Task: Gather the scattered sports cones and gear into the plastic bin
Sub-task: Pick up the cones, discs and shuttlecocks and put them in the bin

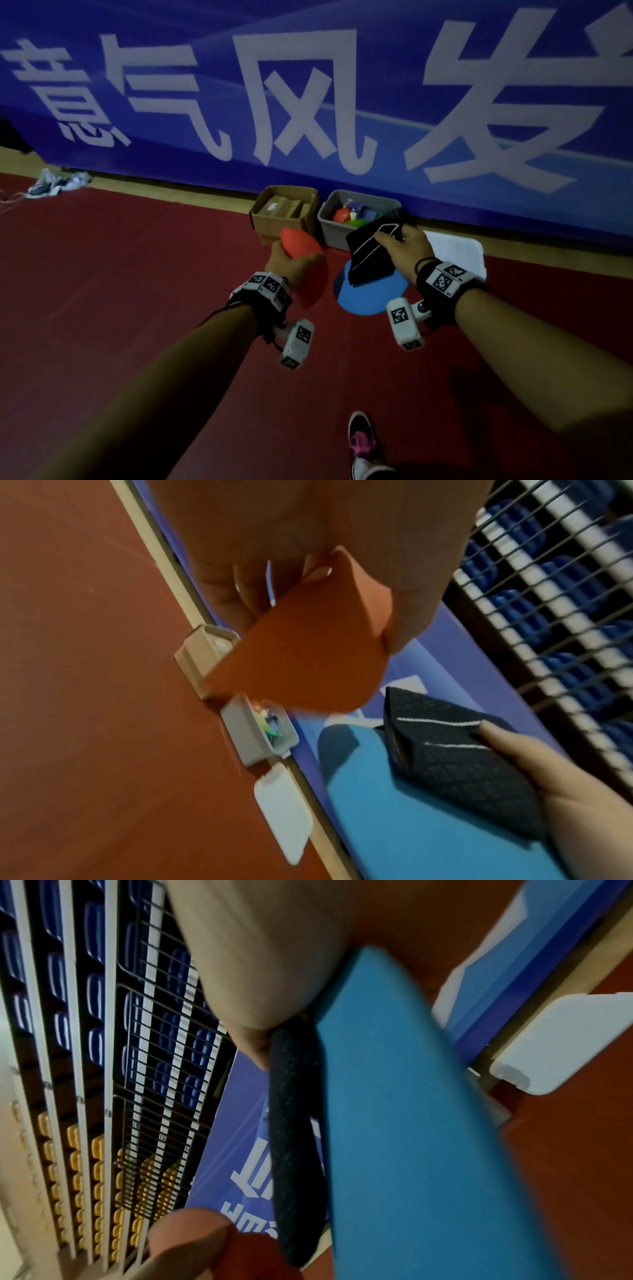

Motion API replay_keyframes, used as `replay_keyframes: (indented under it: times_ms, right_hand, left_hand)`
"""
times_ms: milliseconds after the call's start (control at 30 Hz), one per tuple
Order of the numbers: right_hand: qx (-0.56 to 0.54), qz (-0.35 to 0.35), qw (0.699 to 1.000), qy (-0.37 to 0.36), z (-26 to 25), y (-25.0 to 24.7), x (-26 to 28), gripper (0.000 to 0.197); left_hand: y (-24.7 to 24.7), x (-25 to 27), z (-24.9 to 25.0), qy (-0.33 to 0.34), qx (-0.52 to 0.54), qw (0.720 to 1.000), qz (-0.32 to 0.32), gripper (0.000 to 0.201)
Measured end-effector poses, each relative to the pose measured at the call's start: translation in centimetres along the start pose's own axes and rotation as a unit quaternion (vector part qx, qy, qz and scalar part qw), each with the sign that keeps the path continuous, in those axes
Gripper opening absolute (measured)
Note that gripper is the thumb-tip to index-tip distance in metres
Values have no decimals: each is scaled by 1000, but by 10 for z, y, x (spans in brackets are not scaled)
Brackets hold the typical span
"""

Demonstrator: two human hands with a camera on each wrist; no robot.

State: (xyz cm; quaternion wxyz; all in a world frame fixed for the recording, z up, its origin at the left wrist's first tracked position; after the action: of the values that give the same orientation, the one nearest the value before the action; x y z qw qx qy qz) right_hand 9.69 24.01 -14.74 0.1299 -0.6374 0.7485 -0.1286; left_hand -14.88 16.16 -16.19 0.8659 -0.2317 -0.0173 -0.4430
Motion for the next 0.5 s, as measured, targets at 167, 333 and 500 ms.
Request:
replay_keyframes:
  times_ms: [167, 333, 500]
  right_hand:
    - [36, -58, 998, 0, -25, 57, -138, 21]
    - [75, -93, 993, -7, -37, 114, -239, 26]
    - [104, -98, 990, 8, -20, 172, -351, 36]
  left_hand:
    - [26, -128, 53, 19, -19, 999, 35, 98]
    - [51, -227, 85, -3, -32, 999, 36, 89]
    - [98, -347, 120, 61, -99, 992, 41, 92]
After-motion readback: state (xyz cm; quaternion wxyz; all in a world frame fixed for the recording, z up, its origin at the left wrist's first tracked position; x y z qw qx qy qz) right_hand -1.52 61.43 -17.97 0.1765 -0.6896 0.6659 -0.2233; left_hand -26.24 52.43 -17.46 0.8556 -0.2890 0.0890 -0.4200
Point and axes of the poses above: each hand's wrist, its own x-axis away from the middle knuckle, its own y-axis out of the palm, z = x × y, the point moved 7 cm from there along -x, towards the middle knuckle, and after that the axes turned 11 degrees about z, right-handed, at the moved point
